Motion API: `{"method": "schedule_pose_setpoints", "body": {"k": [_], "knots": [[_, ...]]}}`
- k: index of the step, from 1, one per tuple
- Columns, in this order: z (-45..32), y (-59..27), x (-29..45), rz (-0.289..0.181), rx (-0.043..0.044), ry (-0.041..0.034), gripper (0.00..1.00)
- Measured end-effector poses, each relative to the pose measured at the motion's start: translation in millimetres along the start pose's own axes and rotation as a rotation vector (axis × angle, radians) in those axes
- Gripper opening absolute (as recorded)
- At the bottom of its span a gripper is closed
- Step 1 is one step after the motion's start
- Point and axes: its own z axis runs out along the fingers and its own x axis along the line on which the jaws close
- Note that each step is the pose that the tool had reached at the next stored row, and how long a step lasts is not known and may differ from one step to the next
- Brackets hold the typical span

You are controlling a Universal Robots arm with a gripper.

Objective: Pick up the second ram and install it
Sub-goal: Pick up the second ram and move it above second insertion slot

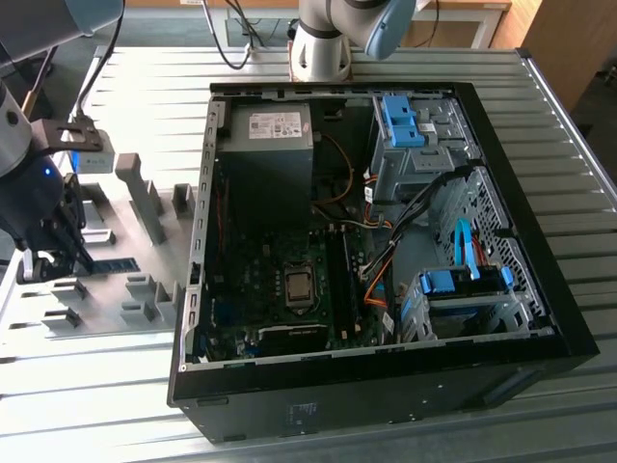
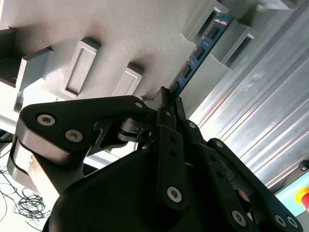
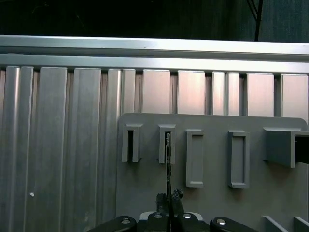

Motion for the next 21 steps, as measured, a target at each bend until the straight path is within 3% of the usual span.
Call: {"method": "schedule_pose_setpoints", "body": {"k": [12, 21], "knots": [[-7.2, 0.1, -0.1, 0.0, -0.0001, 0.0001, 0.14], [-17.3, 0.2, -0.2, 0.0, 0.0, 0.0001, 0.14]]}}
